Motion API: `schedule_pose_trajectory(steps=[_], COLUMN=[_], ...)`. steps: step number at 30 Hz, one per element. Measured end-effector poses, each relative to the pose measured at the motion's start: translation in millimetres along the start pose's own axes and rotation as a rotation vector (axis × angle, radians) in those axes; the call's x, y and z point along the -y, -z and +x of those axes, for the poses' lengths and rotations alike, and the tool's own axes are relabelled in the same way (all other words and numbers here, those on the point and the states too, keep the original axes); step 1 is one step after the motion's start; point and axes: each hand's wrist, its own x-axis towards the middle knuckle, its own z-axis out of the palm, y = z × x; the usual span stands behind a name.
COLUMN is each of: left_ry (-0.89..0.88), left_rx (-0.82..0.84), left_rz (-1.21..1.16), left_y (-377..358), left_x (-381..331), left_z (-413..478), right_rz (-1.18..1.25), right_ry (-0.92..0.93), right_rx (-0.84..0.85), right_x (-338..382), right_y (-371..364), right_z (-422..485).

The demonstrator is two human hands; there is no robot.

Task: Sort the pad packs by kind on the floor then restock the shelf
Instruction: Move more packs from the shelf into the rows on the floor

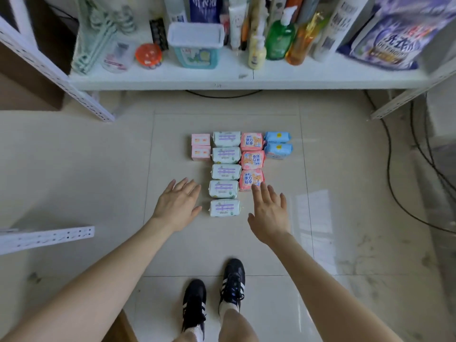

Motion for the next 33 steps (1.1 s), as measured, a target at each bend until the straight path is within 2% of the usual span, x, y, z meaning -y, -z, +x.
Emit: schedule_pose_trajectory(steps=[7, 18, 25, 33], left_ry=[0.036, 0.011, 0.056, 0.114], left_rx=[-0.144, -0.497, -0.692, -0.839], left_rz=[-0.026, 0.111, 0.192, 0.265], left_y=[156.5, 368.8, 484.8, 602.6], left_x=[2.1, 38.6, 71.0, 92.8], left_z=[-70.2, -146.7, -194.6, -223.6], right_rz=[-0.042, -0.084, -0.116, -0.168], right_ry=[0.024, 0.087, 0.152, 0.169], right_rx=[-0.15, -0.513, -0.734, -0.922], right_x=[27.4, 85.1, 131.4, 160.1], right_y=[160.1, 385.6, 504.3, 608.5], right_z=[-51.5, -102.6, -130.1, -146.3])
